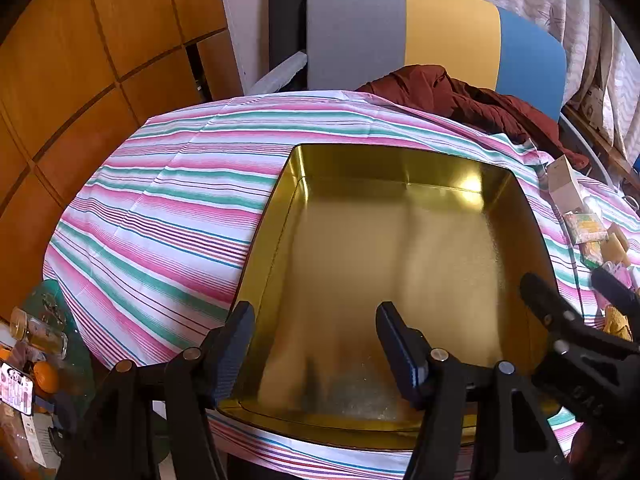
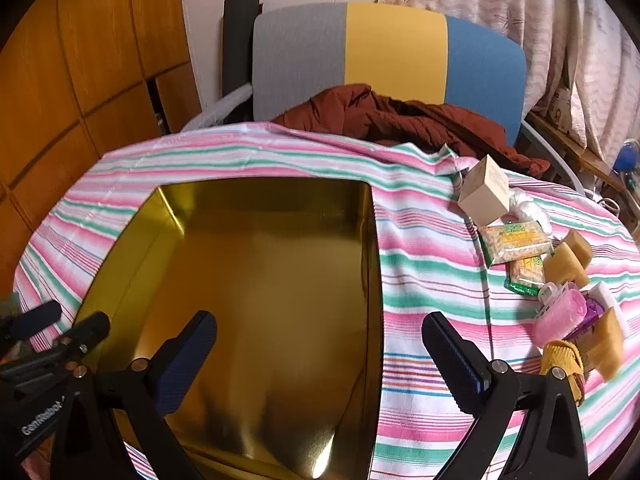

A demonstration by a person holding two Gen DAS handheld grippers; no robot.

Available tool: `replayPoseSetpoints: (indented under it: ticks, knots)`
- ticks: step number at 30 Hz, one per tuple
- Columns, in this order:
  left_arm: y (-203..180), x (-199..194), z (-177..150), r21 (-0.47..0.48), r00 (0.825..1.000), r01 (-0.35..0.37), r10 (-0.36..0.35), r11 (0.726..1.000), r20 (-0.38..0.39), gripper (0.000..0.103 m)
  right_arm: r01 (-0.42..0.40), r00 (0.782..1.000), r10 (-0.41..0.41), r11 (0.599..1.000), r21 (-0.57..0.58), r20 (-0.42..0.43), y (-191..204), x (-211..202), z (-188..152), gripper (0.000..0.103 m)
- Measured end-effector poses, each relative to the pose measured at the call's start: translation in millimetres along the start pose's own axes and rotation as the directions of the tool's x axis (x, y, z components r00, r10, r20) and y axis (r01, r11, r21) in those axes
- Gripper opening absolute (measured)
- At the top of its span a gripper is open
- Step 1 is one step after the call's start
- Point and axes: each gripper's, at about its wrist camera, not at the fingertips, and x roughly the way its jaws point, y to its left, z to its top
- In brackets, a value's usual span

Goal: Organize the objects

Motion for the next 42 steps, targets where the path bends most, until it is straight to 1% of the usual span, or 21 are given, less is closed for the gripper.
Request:
replayPoseSetpoints:
  ticks: [8, 10, 11, 14, 16, 18, 19, 20, 21, 22, 25, 26, 28, 31, 32, 33, 34, 37, 40, 41, 42]
  knots:
    - [-1, -1, 0, 0.003, 1.0, -0.007, 0.007, 1.0, -0.002, 0.064, 0.002, 1.0, -0.002, 1.0, -0.003, -0.003, -1, -1, 0, 0.103]
    - [-1, -1, -1, 0.002, 1.0, -0.006, 0.006, 1.0, -0.002, 0.064, -0.017, 1.0, 0.017, 1.0, 0.005, 0.008, -3, -2, 0, 0.103]
    - [-2, -1, -1, 0.003, 1.0, -0.004, 0.004, 1.0, -0.004, 0.064, -0.05, 0.998, 0.05, 0.999, 0.015, 0.031, -5, -6, 0, 0.103]
    - [-3, 3, 0, -0.004, 0.999, 0.044, -0.044, 0.999, -0.03, 0.064, -0.122, 0.987, 0.117, 0.992, 0.034, 0.112, -14, -19, 1, 0.103]
    - [-5, 6, -1, -0.016, 0.991, 0.12, -0.121, 0.993, -0.055, 0.064, -0.12, 0.981, 0.118, 0.993, 0.004, 0.155, -15, -25, 2, 0.103]
    - [-8, 8, -3, -0.031, 0.972, 0.226, -0.227, 0.974, -0.065, 0.064, -0.104, 0.978, 0.108, 0.994, -0.029, 0.176, -20, -27, 0, 0.103]
    - [-9, 8, -5, -0.036, 0.961, 0.269, -0.271, 0.962, -0.061, 0.064, -0.075, 0.985, 0.079, 0.997, -0.032, 0.151, -24, -25, -1, 0.103]
    - [-11, 8, -6, -0.044, 0.946, 0.316, -0.318, 0.948, -0.059, 0.064, -0.051, 0.991, 0.054, 0.998, -0.025, 0.126, -28, -24, 0, 0.103]
    - [-13, 8, -8, -0.057, 0.926, 0.37, -0.374, 0.927, -0.059, 0.064, -0.03, 0.993, 0.03, 1.0, -0.006, 0.11, -36, -23, -2, 0.103]
    - [-14, 9, -10, -0.068, 0.911, 0.404, -0.408, 0.912, -0.059, 0.064, -0.012, 0.994, 0.008, 0.999, 0.03, 0.111, -48, -24, -5, 0.103]
    - [-22, 11, -12, -0.098, 0.876, 0.471, -0.478, 0.877, -0.068, 0.064, 0.028, 0.993, -0.039, 0.995, 0.1, 0.11, -74, -29, -13, 0.103]
    - [-26, 13, -12, -0.111, 0.858, 0.498, -0.507, 0.86, -0.079, 0.064, 0.04, 0.992, -0.053, 0.993, 0.113, 0.112, -82, -31, -15, 0.103]
    - [-32, 14, -11, -0.124, 0.839, 0.525, -0.536, 0.842, -0.09, 0.064, 0.073, 0.989, -0.09, 0.989, 0.132, 0.121, -100, -38, -21, 0.103]
    - [-56, 12, -8, -0.055, 0.812, 0.567, -0.569, 0.822, -0.131, 0.064, 0.127, 0.98, -0.149, 0.98, 0.156, 0.134, -127, -48, -30, 0.103]
    - [-66, 10, -8, -0.018, 0.805, 0.577, -0.573, 0.816, -0.153, 0.064, 0.135, 0.977, -0.161, 0.976, 0.173, 0.143, -138, -53, -36, 0.103]
    - [-72, 7, -8, 0.002, 0.804, 0.58, -0.573, 0.814, -0.161, 0.064, 0.131, 0.976, -0.16, 0.974, 0.187, 0.148, -148, -57, -39, 0.103]
    - [-81, 3, -7, 0.027, 0.798, 0.591, -0.579, 0.807, -0.169, 0.064, 0.118, 0.976, -0.153, 0.97, 0.215, 0.154, -160, -61, -45, 0.103]
    - [-106, -11, -6, 0.11, 0.789, 0.611, -0.59, 0.784, -0.172, 0.066, 0.106, 0.976, -0.158, 0.946, 0.305, 0.152, -195, -68, -63, 0.103]
    - [-141, -25, -10, 0.21, 0.771, 0.637, -0.609, 0.742, -0.187, 0.074, 0.156, 0.969, -0.216, 0.912, 0.38, 0.122, -227, -72, -79, 0.103]
    - [-148, -26, -10, 0.232, 0.767, 0.642, -0.613, 0.731, -0.189, 0.081, 0.174, 0.964, -0.238, 0.899, 0.403, 0.114, -238, -74, -84, 0.103]
    - [-162, -30, -13, 0.28, 0.763, 0.645, -0.617, 0.711, -0.191, 0.085, 0.192, 0.959, -0.26, 0.885, 0.423, 0.11, -250, -76, -89, 0.103]
